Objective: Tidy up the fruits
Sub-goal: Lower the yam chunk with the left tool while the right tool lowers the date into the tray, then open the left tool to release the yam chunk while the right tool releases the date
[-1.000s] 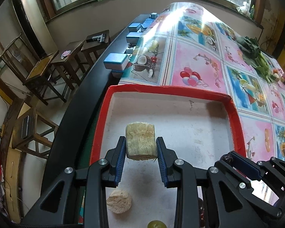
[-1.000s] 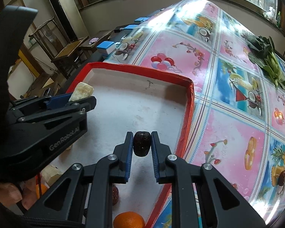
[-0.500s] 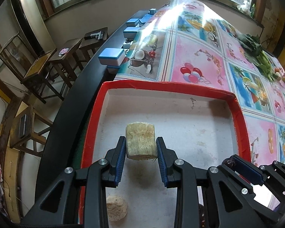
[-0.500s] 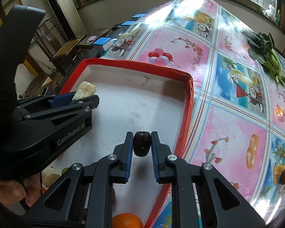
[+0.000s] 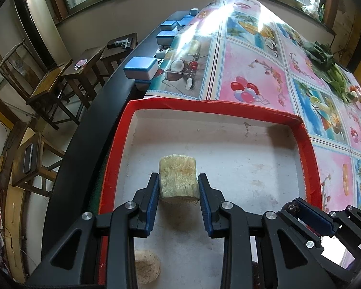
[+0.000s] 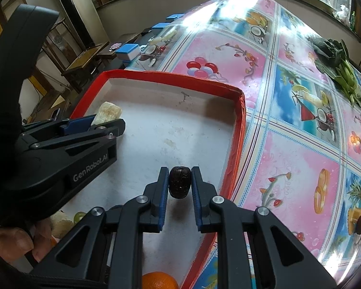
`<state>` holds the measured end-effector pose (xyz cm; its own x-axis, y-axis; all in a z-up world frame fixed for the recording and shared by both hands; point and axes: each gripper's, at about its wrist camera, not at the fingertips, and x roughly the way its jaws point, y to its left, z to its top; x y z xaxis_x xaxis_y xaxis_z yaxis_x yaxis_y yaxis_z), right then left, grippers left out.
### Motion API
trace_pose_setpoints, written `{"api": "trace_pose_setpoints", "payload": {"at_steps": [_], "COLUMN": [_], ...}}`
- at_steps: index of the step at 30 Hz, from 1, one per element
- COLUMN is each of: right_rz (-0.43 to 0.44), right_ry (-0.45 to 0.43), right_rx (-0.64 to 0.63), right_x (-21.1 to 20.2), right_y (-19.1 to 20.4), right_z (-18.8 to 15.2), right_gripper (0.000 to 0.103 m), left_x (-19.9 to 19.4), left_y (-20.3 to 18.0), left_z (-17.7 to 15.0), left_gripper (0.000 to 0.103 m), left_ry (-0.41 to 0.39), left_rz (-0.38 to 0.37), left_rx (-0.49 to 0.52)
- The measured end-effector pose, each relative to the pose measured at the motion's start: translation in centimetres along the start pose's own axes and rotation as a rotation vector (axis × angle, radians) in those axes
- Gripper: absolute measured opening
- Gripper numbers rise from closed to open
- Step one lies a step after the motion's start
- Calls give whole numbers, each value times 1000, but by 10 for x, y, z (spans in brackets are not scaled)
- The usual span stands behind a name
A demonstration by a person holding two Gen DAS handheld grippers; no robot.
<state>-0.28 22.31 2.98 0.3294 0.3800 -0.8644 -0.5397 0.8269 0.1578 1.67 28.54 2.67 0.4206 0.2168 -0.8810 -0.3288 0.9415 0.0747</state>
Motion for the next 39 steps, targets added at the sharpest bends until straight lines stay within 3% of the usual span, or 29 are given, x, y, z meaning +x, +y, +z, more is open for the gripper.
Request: {"api": "trace_pose_setpoints", "payload": {"at_steps": [24,26,30,32,39], "right_rz": [-40,-34,-18,-18,12], "right_ry": [22,24,24,15,-43], "right_rx": [-9,-10,-25,-26,20], "right_x": [10,10,10,9,-17], "right_y": [4,5,11,14,6], "right_z": [-4,-4,-5,-5,-4], "right_gripper": [21,27,47,54,58], "left_x": [4,3,5,5,-15], "left_y": [-3,-3,1,3,11], "left_z": [-2,-3,-4,-3,1], "left_gripper": [33,36,51,52,52], "left_ry": [-10,-10,-10,-8,-35], "left_rz": [21,27,32,23,-8], "left_rx": [9,8,-4,-13,-48]}}
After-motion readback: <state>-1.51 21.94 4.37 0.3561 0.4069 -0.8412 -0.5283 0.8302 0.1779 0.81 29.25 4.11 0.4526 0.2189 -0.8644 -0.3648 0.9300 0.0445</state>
